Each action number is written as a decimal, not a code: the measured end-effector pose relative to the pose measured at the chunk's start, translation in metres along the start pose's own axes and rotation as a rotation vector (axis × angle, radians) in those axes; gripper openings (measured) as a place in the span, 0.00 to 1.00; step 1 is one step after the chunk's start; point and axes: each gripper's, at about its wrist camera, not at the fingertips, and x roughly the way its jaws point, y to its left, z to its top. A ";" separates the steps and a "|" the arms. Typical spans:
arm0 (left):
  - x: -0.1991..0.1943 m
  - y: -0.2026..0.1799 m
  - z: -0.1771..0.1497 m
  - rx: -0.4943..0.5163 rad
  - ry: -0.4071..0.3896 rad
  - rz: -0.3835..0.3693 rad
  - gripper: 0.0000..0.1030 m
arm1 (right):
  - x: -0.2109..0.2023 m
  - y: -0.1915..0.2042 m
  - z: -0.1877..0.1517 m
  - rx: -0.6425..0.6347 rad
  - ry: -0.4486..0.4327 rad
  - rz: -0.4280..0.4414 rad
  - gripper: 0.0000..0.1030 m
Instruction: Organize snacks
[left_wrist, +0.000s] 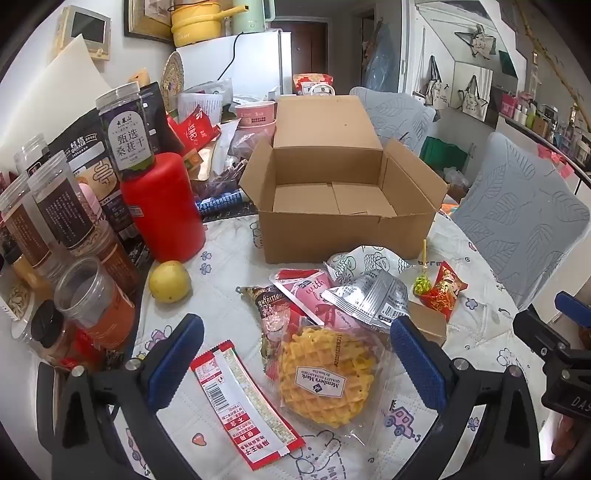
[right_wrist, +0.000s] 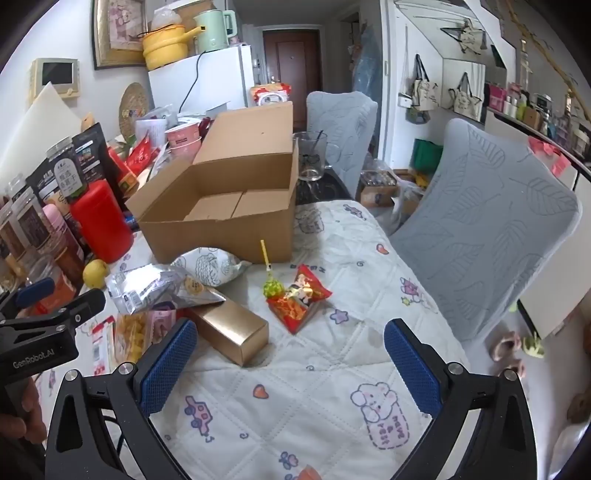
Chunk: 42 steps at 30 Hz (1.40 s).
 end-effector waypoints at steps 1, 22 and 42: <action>0.000 0.000 0.000 0.000 0.000 -0.006 1.00 | 0.000 0.000 0.000 -0.001 0.001 -0.001 1.00; -0.007 -0.004 0.001 0.004 -0.004 -0.057 1.00 | 0.001 -0.003 0.001 0.002 0.001 0.004 1.00; -0.013 -0.005 0.004 -0.014 -0.012 -0.080 1.00 | 0.004 -0.005 0.002 0.011 0.001 0.039 1.00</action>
